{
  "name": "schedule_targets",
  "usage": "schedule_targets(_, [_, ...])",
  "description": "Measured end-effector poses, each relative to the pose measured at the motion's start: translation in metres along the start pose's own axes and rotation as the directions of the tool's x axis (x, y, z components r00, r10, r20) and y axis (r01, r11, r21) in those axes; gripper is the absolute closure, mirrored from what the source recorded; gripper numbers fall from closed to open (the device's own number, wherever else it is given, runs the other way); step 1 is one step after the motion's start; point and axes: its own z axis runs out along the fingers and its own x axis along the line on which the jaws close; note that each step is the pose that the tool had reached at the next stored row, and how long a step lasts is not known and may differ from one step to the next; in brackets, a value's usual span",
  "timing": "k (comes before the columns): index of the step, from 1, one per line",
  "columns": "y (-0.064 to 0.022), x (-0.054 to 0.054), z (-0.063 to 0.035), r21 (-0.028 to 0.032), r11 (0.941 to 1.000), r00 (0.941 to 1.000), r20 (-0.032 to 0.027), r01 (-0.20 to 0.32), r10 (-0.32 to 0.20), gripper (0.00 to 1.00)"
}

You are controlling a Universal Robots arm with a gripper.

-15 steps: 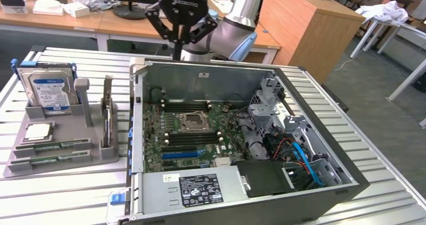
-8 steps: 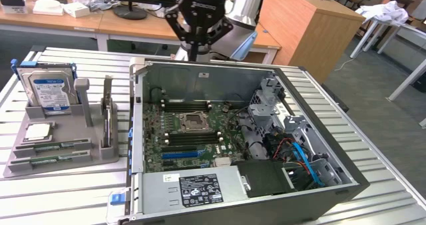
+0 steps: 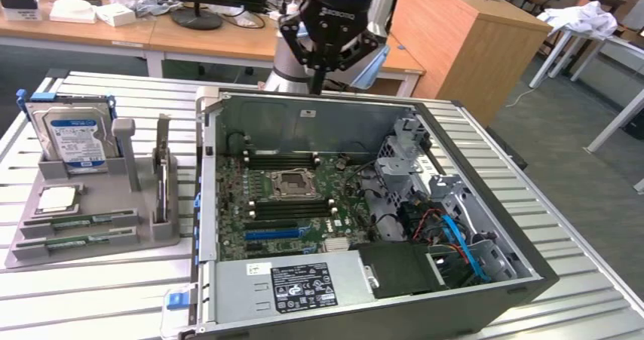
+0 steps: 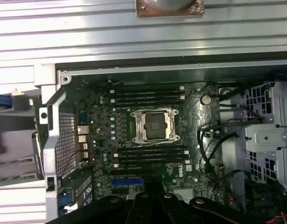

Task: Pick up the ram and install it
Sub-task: 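Reach for the ram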

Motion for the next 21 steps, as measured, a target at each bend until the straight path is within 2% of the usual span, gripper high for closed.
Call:
schedule_targets(7, [-0.0055, -0.012, -0.0001, 0.0002, 1.0000, 1.0000, -0.0050, 0.000, 0.000, 0.90])
schedule_targets(11, [-0.0095, -0.021, -0.0002, 0.0002, 1.0000, 0.9999, -0.0100, -0.001, 0.001, 0.90])
schedule_targets(17, [-0.0103, -0.045, -0.0005, -0.0008, 1.0000, 0.9998, -0.0177, -0.001, 0.001, 0.90])
schedule_targets(21, [-0.0095, -0.063, -0.0008, -0.0009, 1.0000, 0.9998, -0.0191, -0.001, 0.001, 0.90])
